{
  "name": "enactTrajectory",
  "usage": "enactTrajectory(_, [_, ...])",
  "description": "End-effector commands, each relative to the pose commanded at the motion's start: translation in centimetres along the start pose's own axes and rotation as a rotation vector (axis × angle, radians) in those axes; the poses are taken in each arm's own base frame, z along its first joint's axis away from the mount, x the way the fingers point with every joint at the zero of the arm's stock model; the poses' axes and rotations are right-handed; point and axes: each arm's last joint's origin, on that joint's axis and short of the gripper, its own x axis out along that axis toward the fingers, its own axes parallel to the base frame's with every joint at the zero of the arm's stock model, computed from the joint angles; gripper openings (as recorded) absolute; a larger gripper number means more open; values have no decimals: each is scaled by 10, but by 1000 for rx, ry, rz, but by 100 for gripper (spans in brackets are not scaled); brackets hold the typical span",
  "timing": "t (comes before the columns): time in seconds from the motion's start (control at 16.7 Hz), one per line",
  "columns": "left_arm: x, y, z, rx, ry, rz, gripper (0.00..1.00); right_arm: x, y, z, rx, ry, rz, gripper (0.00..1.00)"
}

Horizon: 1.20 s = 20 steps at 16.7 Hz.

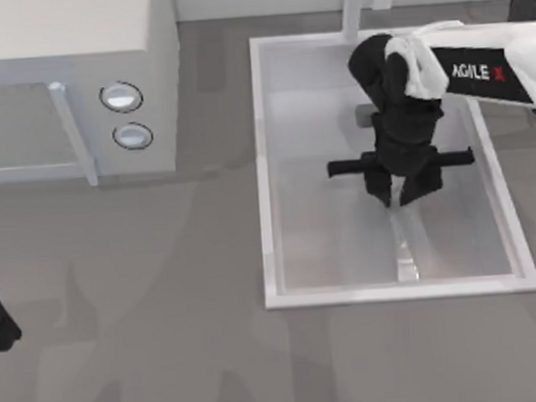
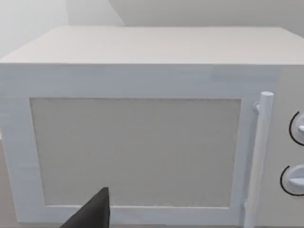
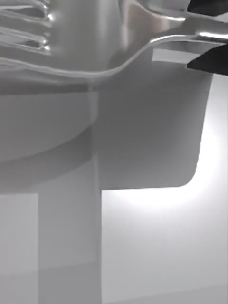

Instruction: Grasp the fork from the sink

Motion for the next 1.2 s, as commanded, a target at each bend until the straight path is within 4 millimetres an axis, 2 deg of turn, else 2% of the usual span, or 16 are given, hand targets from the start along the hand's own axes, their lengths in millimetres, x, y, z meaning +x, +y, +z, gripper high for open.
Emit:
enactTrajectory(0.36, [0,0,0,0,0,0,100,0,0,0,0,0,0,0])
enactTrajectory(0.42, [0,0,0,0,0,0,100,-23,-1,5,-6,-45,0,0])
enactTrajectory(0.54, [0,0,0,0,0,0,100,-28,0,6,-6,-47,1,0])
enactTrajectory(0.66, [0,0,0,0,0,0,100,-45,2,10,-6,-50,2,0])
enactTrajectory(1.08, [0,0,0,0,0,0,100,-149,1,8,-6,-29,-6,0])
enactTrajectory(1.2, [0,0,0,0,0,0,100,-169,0,5,-6,-41,-1,0])
